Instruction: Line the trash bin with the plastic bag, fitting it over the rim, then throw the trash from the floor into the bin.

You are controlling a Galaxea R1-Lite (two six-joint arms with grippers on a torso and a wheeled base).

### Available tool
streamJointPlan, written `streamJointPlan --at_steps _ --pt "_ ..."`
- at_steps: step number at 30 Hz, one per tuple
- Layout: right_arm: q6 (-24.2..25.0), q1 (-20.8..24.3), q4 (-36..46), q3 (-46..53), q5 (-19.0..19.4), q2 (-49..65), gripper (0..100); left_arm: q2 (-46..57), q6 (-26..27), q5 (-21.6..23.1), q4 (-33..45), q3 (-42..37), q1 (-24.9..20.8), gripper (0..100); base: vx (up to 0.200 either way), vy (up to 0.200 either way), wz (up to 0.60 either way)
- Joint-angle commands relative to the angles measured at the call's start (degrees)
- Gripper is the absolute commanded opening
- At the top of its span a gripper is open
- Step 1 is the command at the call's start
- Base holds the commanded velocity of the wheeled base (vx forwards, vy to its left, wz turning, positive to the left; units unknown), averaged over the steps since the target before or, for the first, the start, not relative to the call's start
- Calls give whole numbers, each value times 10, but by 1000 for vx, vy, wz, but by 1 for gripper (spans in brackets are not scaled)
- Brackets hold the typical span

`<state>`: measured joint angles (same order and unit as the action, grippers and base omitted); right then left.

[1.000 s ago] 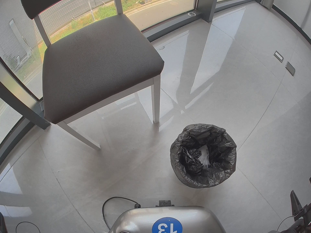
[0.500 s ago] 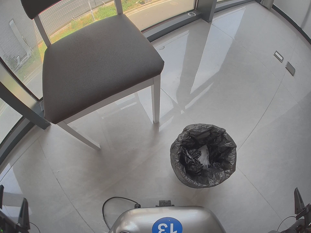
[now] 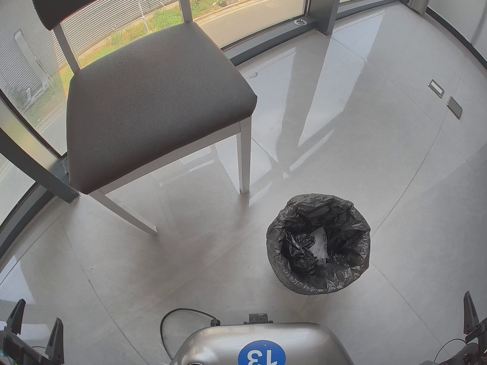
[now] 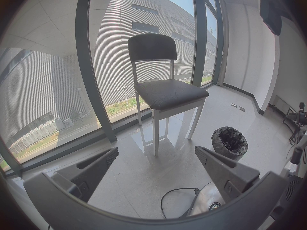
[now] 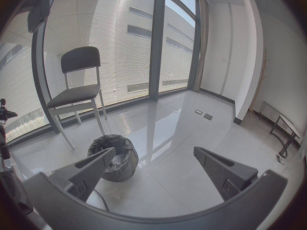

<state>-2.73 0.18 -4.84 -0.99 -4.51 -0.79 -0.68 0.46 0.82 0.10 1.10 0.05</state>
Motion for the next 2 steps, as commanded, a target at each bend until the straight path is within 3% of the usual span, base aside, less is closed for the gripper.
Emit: streamJointPlan --at_steps 1,2 --pt "-3 0 0 10 0 8 100 7 0 2 1 -10 0 100 0 0 0" --pt "-3 0 -1 10 0 8 100 7 -1 0 0 -10 0 100 0 0 0"
